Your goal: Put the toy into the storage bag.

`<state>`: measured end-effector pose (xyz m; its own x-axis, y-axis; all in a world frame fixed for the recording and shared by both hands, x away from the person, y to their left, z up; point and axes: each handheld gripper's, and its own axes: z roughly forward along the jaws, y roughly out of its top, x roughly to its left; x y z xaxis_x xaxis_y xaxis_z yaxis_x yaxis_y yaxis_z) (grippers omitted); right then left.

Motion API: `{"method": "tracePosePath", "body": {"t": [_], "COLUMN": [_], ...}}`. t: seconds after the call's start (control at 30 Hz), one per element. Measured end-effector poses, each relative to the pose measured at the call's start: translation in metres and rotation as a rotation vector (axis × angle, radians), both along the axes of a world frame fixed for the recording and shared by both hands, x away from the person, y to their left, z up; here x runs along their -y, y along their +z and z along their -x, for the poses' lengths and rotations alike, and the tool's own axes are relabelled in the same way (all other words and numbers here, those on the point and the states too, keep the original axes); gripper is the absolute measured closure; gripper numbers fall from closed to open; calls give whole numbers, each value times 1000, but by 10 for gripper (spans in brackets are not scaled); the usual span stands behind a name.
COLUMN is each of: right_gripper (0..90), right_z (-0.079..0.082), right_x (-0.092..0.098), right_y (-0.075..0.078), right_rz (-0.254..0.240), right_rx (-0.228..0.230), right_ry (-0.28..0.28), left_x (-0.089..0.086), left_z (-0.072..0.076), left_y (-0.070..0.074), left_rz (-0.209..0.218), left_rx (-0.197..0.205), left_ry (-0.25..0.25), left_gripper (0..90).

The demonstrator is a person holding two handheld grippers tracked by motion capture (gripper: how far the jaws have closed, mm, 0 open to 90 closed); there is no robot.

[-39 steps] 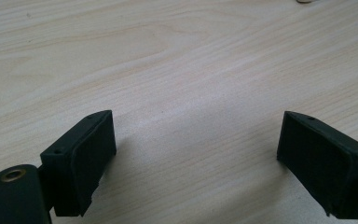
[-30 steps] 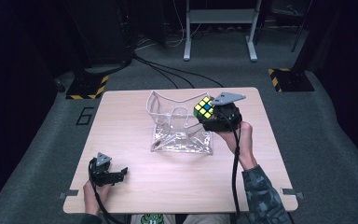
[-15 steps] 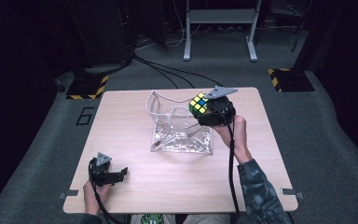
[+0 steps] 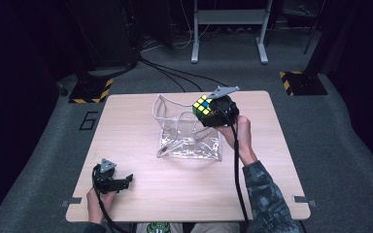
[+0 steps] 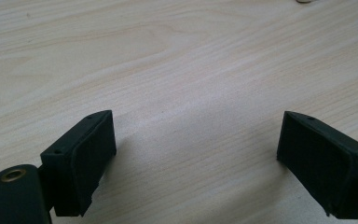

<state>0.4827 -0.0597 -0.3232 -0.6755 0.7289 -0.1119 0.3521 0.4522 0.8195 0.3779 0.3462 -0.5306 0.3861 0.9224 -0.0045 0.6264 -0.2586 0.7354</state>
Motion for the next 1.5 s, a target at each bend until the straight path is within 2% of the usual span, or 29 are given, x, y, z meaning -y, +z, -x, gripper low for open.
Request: {"method": "tracePosePath", "body": {"t": [0.47, 0.63, 0.77, 0.9, 0.93, 1.07, 1.1, 1.13, 1.23, 1.27, 1.3, 1.43, 1.47, 1.5], "right_gripper": [331, 331, 331, 331, 330, 330, 330, 331, 331, 330, 330, 330, 330, 330], "right_z": [-20, -29, -32, -35, -37, -38, -41, -40, -42, -42, -43, -43, -45, -45], "right_x": [-10, -10, -11, -12, -12, -12, -11, -10, -8, -7, -6, -6, -6, -6], "right_y": [-12, -19, -23, -25, -27, -29, -30, -30, -32, -32, -32, -33, -34, -34], "right_rz": [8, 36, 28, 43, 52, 57, 62, 62, 65, 66, 65, 79, 85, 88], "right_rx": [-62, -76, -103, -122, -112, -139, -119, -138, -131, -145, -137, -156, -140, -152], "right_ry": [-11, -4, -32, -45, -38, -69, -58, -68, -73, -80, -80, -103, -97, -109], "left_x": [0, 0, 0, 0, 0, 0, 0, 0, 0, 0, 0, 0, 0, 0], "left_z": [0, 0, 0, 0, 0, 0, 0, 0, 0, 0, 0, 0, 0, 0], "left_y": [0, 0, 0, 0, 0, 0, 0, 0, 0, 0, 0, 0, 0, 0], "left_rz": [0, 0, 0, 0, 0, 0, 0, 0, -1, -1, -1, -1, -1, 3], "left_rx": [0, 1, 0, 0, 0, 1, 0, 0, 0, 0, 0, 1, 1, 0], "left_ry": [0, 0, 0, 0, 0, 0, 0, 0, 0, 0, -1, -1, 0, 2], "left_gripper": [115, 115, 115, 115, 115, 115, 115, 115, 115, 115, 115, 115, 115, 115]}}
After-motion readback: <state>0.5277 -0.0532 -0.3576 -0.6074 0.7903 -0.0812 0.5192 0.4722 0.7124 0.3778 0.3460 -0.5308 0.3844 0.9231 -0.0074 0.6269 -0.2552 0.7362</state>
